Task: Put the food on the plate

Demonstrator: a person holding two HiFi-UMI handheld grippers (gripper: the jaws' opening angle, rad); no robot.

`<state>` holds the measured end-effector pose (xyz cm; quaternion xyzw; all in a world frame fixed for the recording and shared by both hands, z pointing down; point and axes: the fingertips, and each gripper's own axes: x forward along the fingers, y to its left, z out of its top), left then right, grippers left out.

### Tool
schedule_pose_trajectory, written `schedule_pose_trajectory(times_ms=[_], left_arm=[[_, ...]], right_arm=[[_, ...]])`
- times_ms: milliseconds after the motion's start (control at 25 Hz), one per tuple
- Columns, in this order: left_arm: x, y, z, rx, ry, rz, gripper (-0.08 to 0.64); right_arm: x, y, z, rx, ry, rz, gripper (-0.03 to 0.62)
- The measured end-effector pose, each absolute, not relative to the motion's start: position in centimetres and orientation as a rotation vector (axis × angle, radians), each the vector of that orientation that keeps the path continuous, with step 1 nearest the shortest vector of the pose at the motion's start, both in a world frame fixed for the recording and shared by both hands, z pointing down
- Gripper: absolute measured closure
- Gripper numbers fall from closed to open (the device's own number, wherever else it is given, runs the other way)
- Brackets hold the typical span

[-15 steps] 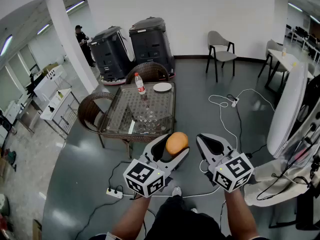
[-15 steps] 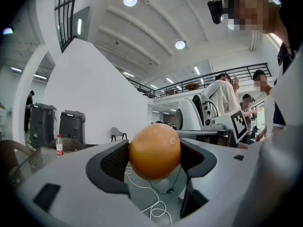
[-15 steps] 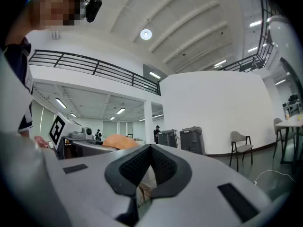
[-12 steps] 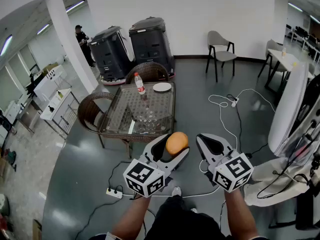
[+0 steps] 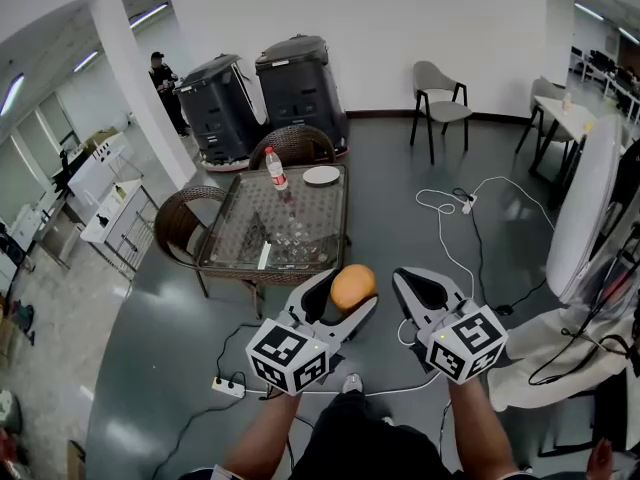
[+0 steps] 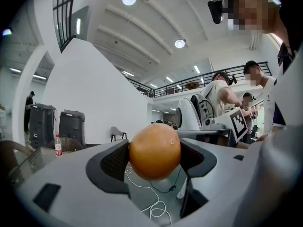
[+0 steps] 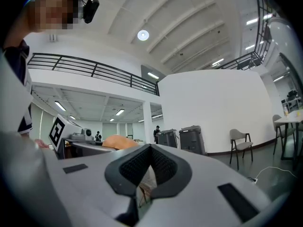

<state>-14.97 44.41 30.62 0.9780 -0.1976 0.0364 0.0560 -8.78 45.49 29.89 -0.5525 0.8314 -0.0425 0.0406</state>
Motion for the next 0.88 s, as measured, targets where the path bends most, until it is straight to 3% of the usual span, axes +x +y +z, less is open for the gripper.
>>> schedule_pose_trajectory(times_ms=[880], left_arm=[[-10.2,36.3,32.9,2.933,-0.564,0.098,0.236]], right_arm=[[-3.6,38.4,31.7,-1.745,2.548,-0.17,0.589]])
